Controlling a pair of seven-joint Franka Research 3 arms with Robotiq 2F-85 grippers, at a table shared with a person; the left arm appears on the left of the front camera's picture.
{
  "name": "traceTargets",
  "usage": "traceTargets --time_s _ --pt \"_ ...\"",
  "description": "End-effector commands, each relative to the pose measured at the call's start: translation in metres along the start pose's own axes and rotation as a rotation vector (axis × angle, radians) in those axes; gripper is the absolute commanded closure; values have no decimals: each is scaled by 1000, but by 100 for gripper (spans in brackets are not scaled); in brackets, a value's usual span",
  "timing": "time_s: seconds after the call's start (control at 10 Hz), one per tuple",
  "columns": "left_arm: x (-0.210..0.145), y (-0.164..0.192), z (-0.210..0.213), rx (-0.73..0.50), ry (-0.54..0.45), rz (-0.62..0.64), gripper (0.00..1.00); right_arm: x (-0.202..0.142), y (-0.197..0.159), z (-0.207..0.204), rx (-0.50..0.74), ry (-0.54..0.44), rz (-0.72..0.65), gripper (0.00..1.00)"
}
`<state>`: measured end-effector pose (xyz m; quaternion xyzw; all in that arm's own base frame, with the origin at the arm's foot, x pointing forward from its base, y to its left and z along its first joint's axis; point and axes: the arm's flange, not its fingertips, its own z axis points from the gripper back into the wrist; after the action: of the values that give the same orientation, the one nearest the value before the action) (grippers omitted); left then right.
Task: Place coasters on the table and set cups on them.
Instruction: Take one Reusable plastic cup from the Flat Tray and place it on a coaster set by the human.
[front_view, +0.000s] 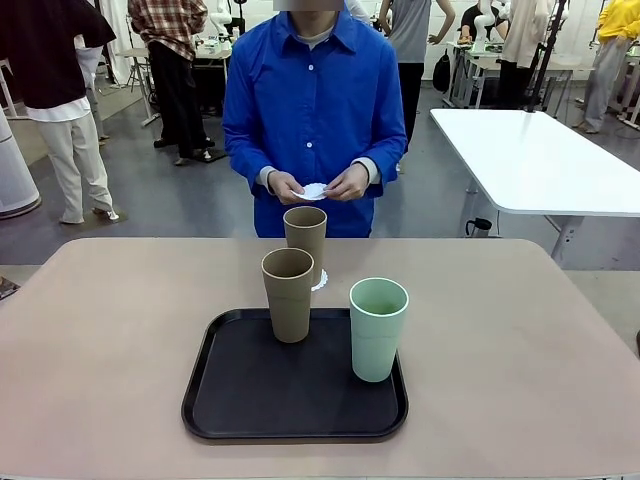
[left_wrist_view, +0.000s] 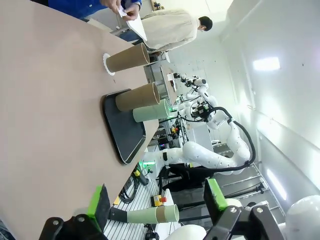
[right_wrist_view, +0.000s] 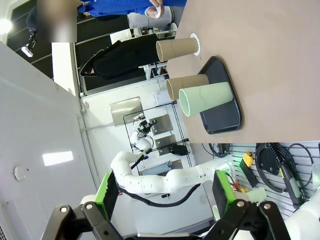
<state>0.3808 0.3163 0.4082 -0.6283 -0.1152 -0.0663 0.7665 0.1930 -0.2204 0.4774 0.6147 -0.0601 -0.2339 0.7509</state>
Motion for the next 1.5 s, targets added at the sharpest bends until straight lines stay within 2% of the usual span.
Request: traceTargets --time_s 0.0,1.4 --pt "-1 -2 1 -7 1 -1 0 0 0 1 9 3 6 0" --pt "-1 -2 1 -7 1 -1 0 0 0 1 9 3 6 0"
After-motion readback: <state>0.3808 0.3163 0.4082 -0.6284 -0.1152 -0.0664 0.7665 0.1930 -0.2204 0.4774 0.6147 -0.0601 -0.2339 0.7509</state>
